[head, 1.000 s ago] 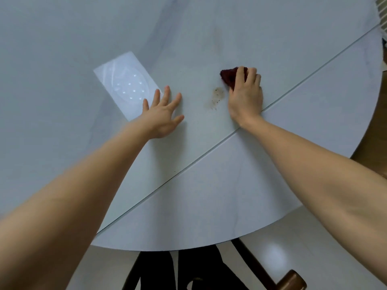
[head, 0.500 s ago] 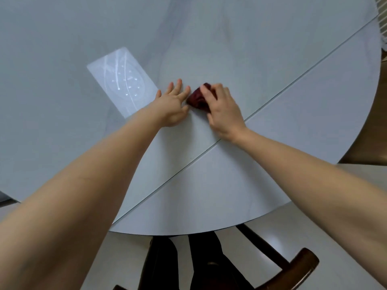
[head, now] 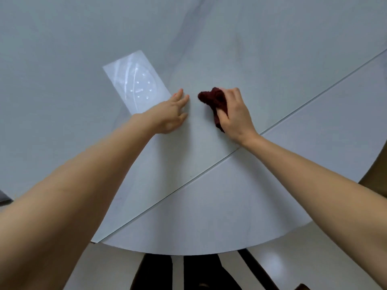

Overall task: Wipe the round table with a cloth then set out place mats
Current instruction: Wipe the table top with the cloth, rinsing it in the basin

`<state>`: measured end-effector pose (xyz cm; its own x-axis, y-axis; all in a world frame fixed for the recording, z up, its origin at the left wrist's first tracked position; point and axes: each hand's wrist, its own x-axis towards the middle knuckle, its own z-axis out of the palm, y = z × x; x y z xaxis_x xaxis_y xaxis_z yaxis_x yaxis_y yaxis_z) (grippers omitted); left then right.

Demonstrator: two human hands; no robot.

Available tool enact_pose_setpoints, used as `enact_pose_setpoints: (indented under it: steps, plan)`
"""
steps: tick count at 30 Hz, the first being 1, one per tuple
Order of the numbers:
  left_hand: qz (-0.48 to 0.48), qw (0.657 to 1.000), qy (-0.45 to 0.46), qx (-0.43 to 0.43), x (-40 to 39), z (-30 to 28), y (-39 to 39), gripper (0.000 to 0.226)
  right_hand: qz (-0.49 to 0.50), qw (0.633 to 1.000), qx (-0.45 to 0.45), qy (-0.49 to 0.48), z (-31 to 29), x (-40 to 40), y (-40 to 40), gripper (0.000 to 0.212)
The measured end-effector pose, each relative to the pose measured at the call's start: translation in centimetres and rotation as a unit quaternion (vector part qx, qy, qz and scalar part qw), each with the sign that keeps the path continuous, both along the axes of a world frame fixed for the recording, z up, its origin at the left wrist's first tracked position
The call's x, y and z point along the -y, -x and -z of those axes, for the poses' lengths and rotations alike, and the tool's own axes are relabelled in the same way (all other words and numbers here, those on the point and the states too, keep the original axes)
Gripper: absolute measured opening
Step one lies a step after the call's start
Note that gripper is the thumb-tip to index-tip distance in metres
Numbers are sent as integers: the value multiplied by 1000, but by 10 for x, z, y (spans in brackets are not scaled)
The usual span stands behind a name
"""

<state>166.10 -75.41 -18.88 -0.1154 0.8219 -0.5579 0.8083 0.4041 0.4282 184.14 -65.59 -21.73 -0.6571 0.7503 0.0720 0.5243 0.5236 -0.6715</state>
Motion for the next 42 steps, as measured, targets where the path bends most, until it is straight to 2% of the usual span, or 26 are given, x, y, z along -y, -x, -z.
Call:
enact_pose_setpoints:
  steps: [2, 6, 8, 10, 13, 15, 18, 19, 22, 24, 26, 27, 30, 31, 32, 35, 37, 39, 40, 42]
  plan:
    - [-28, 1000, 0, -5, -3, -1, -1, 62, 52, 999, -6, -14, 0, -35, 19, 43]
    - [-41, 999, 18, -4, -7, 1, -7, 65, 46, 992, 91, -69, 6, -79, 68, 47]
    - [-47, 999, 13, -12, -7, 4, -6, 66, -25, 989, 96, -108, 8, -75, 74, 54]
    - [-51, 999, -1, -9, -7, 4, -3, 68, -143, 980, 87, -110, 9, -67, 55, 60]
    - [-55, 998, 2, 14, -3, 0, 2, 71, -287, 947, 106, -98, 9, -71, 20, 63]
    - [-56, 998, 0, 14, 0, -1, 2, 73, -250, 957, 112, -97, 6, -89, 31, 60]
    - [-68, 998, -14, -6, -1, 5, -5, 74, -60, 986, 129, -84, -3, -85, 63, 59]
    - [-76, 997, -22, -12, -1, 8, -7, 74, -67, 987, 113, -94, -1, -74, 64, 59]
    - [-83, 996, -29, -6, 4, 11, -7, 76, -220, 972, 49, -62, 12, -25, 23, 61]
    - [-87, 996, -18, -10, 6, 9, -5, 77, -277, 959, 64, -7, 9, -8, -7, 62]
    - [-90, 996, -4, -21, 4, 4, -8, 76, -293, 951, 94, -4, -3, -25, -14, 63]
    - [-88, 996, 1, -28, 1, 1, -11, 74, -270, 956, 111, -26, -7, -40, -14, 64]
    - [-64, 997, 6, -50, -8, -3, -23, 68, -55, 990, 118, -58, -9, -74, -19, 62]
    - [-58, 997, 1, -55, -10, -2, -26, 67, -18, 993, 105, -50, -6, -66, -22, 61]
    - [-58, 996, -2, -61, -11, 0, -27, 66, -36, 994, 93, -44, -1, -49, -24, 62]
    - [-51, 996, -20, -74, -11, 6, -31, 64, -199, 978, 51, 27, 1, 7, -39, 61]
    - [-33, 997, -21, -61, -12, 4, -38, 62, -183, 978, 19, 97, -8, 5, -47, 55]
    - [-4, 998, -32, -46, -26, -1, -52, 60, -44, 994, -19, 95, -15, -24, -56, 52]
    - [8, 998, -42, -41, -41, -4, -60, 59, 37, 997, -27, 64, -20, -49, -60, 53]
    - [22, 998, -47, -26, -64, -5, -78, 59, 152, 988, -1, 10, -25, -98, -71, 55]
